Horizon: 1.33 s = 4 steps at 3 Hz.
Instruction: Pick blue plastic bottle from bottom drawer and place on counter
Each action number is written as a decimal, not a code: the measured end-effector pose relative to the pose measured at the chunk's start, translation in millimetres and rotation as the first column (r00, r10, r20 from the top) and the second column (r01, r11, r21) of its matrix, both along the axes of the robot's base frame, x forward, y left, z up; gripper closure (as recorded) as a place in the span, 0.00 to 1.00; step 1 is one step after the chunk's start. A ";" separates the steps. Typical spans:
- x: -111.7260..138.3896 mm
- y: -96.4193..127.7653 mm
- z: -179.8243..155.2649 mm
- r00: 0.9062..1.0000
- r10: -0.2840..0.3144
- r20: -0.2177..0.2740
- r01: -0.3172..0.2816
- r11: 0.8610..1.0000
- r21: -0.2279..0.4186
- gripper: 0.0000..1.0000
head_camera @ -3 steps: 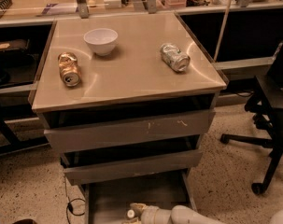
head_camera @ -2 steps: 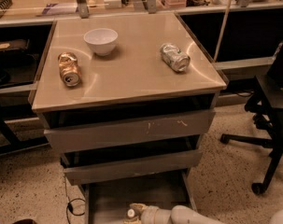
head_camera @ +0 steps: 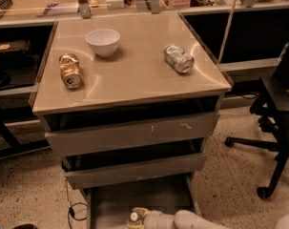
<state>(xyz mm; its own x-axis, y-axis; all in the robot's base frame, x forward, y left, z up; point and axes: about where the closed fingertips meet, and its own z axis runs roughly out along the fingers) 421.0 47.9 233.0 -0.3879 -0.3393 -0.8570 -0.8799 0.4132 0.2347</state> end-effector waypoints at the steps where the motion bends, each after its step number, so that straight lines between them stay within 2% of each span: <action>1: -4.8 -1.2 7.1 1.000 -0.011 -0.012 0.011 1.000 0.005 1.00; 2: -6.6 -1.8 35.6 0.999 -0.030 -0.036 0.031 0.999 0.009 1.00; 4: 0.8 -5.2 104.0 0.999 -0.030 -0.022 0.030 0.999 -0.030 1.00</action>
Offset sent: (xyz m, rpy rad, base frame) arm -0.0084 -0.0065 0.0783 0.0052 0.0595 -0.0495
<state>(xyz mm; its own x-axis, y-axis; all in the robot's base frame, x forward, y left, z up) 421.8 42.7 337.0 -0.4171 -0.3523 -0.8378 -0.8618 0.4463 0.2413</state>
